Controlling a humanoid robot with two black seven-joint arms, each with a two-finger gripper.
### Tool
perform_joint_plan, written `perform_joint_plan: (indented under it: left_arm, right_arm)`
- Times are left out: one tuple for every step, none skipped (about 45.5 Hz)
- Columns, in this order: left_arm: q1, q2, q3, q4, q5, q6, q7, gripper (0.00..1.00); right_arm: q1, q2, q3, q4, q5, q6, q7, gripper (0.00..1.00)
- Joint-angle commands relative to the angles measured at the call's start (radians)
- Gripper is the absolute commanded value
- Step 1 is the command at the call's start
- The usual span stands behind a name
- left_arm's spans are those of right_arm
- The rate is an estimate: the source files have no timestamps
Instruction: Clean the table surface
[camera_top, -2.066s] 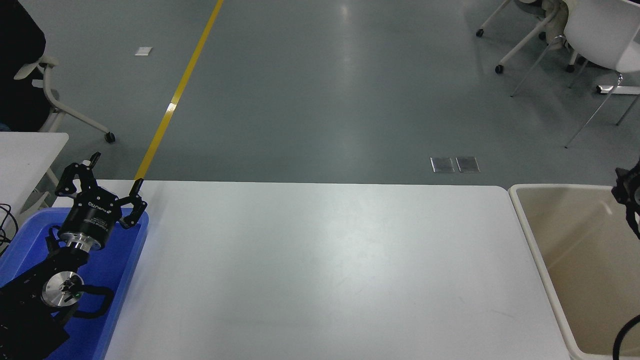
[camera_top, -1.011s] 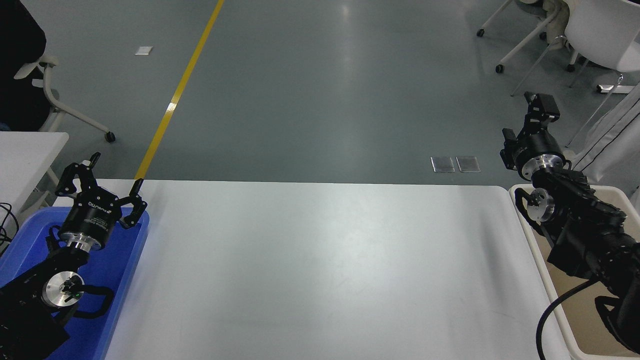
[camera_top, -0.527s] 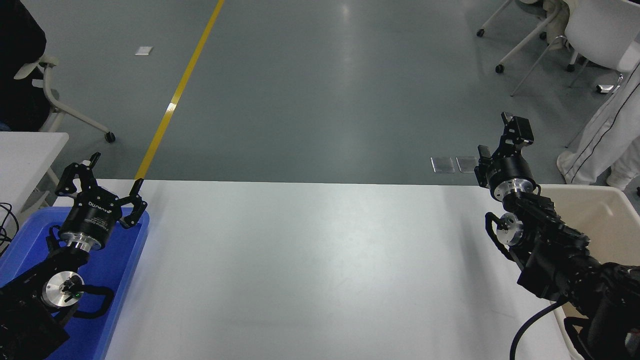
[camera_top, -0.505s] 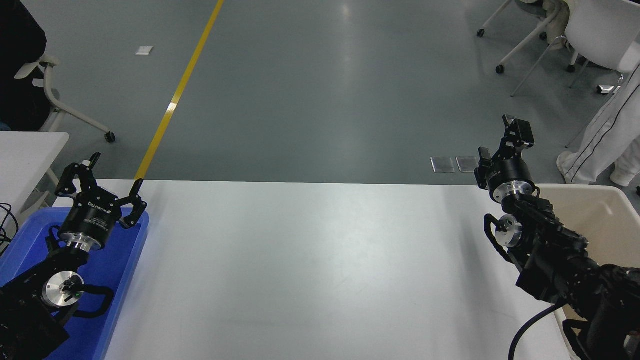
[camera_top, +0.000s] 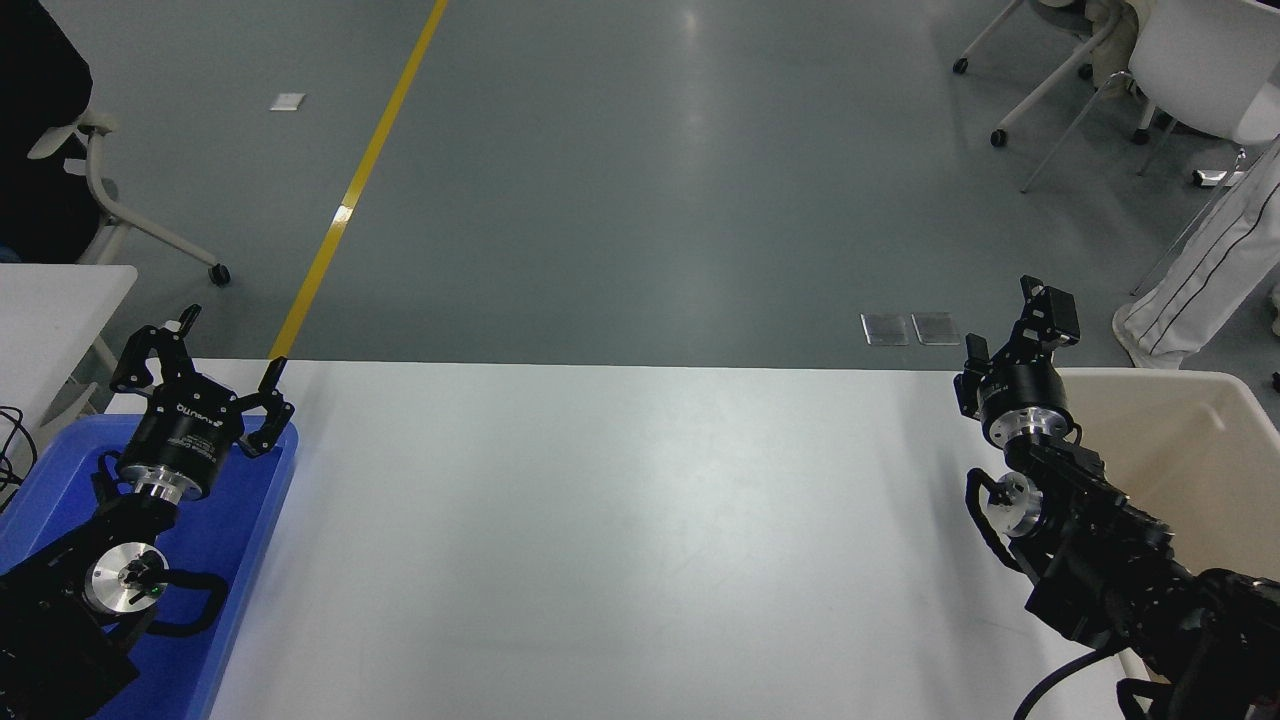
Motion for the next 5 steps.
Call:
perform_joint_plan:
  left_arm:
    - [0.000, 0.000, 0.000, -0.001, 0.000, 0.000, 0.000, 1.00]
    - [0.000, 0.000, 0.000, -0.001, 0.000, 0.000, 0.000, 1.00]
    - [0.000, 0.000, 0.000, -0.001, 0.000, 0.000, 0.000, 1.00]
    - [0.000, 0.000, 0.000, -0.001, 0.000, 0.000, 0.000, 1.00]
    - [0.000, 0.000, 0.000, 0.001, 0.000, 0.000, 0.000, 1.00]
  right_arm:
    - [-0.010, 0.001, -0.003, 0.007, 0.000, 0.001, 0.024, 0.99]
    - [-0.010, 0.001, -0.003, 0.007, 0.000, 0.001, 0.026, 0.99]
    - [-0.010, 0.001, -0.003, 0.009, 0.000, 0.001, 0.031, 0.99]
    - [-0.011, -0.001, -0.003, 0.009, 0.000, 0.001, 0.034, 0.99]
    - [-0.011, -0.001, -0.003, 0.009, 0.000, 0.001, 0.037, 0.99]
